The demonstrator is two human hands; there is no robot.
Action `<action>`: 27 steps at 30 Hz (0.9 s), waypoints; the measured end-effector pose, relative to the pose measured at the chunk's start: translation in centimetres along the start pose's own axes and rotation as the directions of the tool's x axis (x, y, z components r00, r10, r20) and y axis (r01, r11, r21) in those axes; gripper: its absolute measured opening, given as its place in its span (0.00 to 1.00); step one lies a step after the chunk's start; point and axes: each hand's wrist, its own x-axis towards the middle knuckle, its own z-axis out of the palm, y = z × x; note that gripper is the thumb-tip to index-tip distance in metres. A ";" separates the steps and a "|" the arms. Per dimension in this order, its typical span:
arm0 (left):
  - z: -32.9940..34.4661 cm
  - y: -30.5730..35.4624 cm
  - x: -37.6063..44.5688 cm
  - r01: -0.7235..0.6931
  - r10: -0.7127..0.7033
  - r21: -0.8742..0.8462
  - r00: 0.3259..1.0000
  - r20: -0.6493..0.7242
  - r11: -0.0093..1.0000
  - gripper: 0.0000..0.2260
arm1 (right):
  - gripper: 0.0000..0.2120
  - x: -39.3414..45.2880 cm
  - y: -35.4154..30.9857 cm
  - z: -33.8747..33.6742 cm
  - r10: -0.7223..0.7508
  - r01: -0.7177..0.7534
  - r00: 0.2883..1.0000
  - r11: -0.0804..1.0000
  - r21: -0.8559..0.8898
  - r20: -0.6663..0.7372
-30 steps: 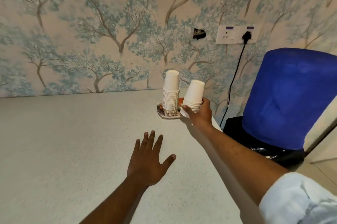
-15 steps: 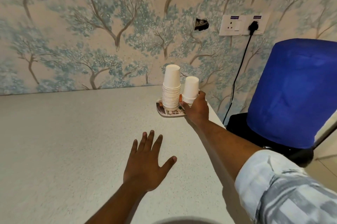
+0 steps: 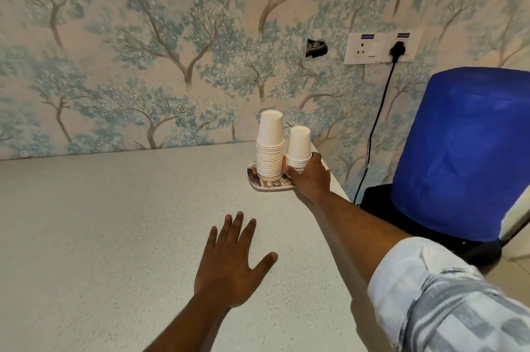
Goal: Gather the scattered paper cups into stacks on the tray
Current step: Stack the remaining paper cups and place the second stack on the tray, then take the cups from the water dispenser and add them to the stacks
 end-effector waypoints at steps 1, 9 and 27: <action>0.0 0.0 0.0 0.001 -0.001 -0.001 1.000 0.000 1.000 0.42 | 0.39 -0.2 -0.1 -0.2 -0.002 0.002 1.000 1.000 0.013 0.008; -0.2 0.1 0.0 0.011 -0.011 0.009 1.000 -0.004 1.000 0.44 | 0.43 -3.6 0.3 -2.5 -0.047 0.047 0.999 0.999 -0.001 0.002; -2.5 6.0 -0.9 0.021 -0.024 0.031 0.995 0.100 0.999 0.41 | 0.25 -15.3 5.2 -12.4 -0.172 0.153 0.943 0.984 0.085 0.284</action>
